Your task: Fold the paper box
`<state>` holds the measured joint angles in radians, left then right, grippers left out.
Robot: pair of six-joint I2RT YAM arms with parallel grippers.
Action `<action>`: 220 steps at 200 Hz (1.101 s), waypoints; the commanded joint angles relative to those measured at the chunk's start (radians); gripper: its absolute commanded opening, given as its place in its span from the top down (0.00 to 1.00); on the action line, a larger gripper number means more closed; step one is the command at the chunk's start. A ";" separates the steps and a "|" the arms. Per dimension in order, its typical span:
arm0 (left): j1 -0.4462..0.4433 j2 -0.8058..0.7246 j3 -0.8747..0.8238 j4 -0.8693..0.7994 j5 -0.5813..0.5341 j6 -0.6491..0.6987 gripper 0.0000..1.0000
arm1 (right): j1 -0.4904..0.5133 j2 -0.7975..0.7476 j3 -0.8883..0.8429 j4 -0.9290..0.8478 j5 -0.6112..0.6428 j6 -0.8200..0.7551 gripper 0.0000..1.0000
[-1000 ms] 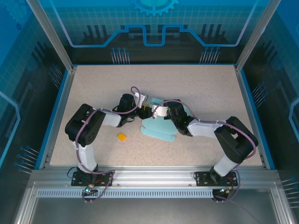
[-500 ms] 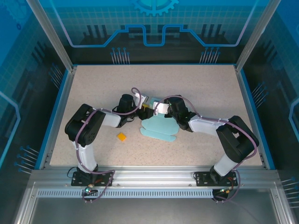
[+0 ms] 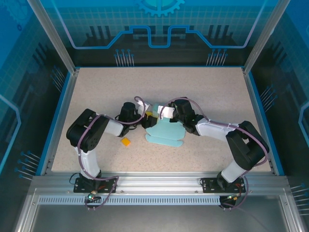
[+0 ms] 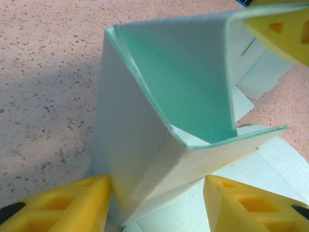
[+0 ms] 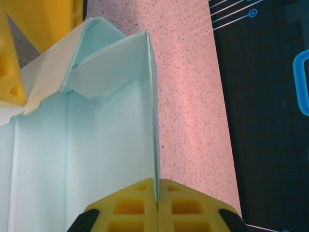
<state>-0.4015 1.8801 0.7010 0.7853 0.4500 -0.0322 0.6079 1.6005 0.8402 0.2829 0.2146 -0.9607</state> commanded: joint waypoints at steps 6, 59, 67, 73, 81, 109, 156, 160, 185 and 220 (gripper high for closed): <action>0.002 -0.026 -0.023 0.076 0.021 0.040 0.46 | 0.021 -0.002 -0.006 -0.122 -0.076 0.039 1.00; 0.002 -0.013 0.003 0.067 0.031 0.024 0.52 | 0.028 -0.004 -0.003 -0.135 -0.073 0.035 1.00; 0.001 -0.013 0.005 0.068 0.030 0.016 0.53 | 0.029 -0.004 -0.002 -0.137 -0.071 0.032 1.00; 0.002 -0.012 0.007 0.068 0.031 0.014 0.54 | 0.030 -0.004 -0.004 -0.137 -0.070 0.031 1.00; 0.002 -0.016 0.008 0.073 0.037 0.007 0.56 | 0.033 -0.005 -0.006 -0.136 -0.068 0.032 1.00; 0.000 -0.020 0.019 0.080 0.045 -0.028 0.57 | 0.045 -0.008 -0.008 -0.142 -0.063 0.031 1.00; -0.008 -0.007 0.033 0.080 0.027 -0.058 0.49 | 0.050 -0.022 -0.015 -0.146 -0.056 0.036 1.00; -0.008 -0.007 0.031 0.085 0.028 -0.059 0.49 | 0.050 -0.022 -0.015 -0.146 -0.056 0.036 1.00; -0.006 -0.008 0.028 0.071 0.039 -0.041 0.47 | 0.052 -0.019 -0.016 -0.133 -0.045 0.035 1.00; 0.000 -0.020 0.012 0.066 0.064 -0.021 0.48 | 0.053 -0.011 -0.024 -0.059 0.023 0.018 1.00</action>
<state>-0.4042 1.8801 0.6941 0.8059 0.4709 -0.0757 0.6285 1.5818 0.8356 0.2523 0.2489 -0.9463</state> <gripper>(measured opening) 0.526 0.063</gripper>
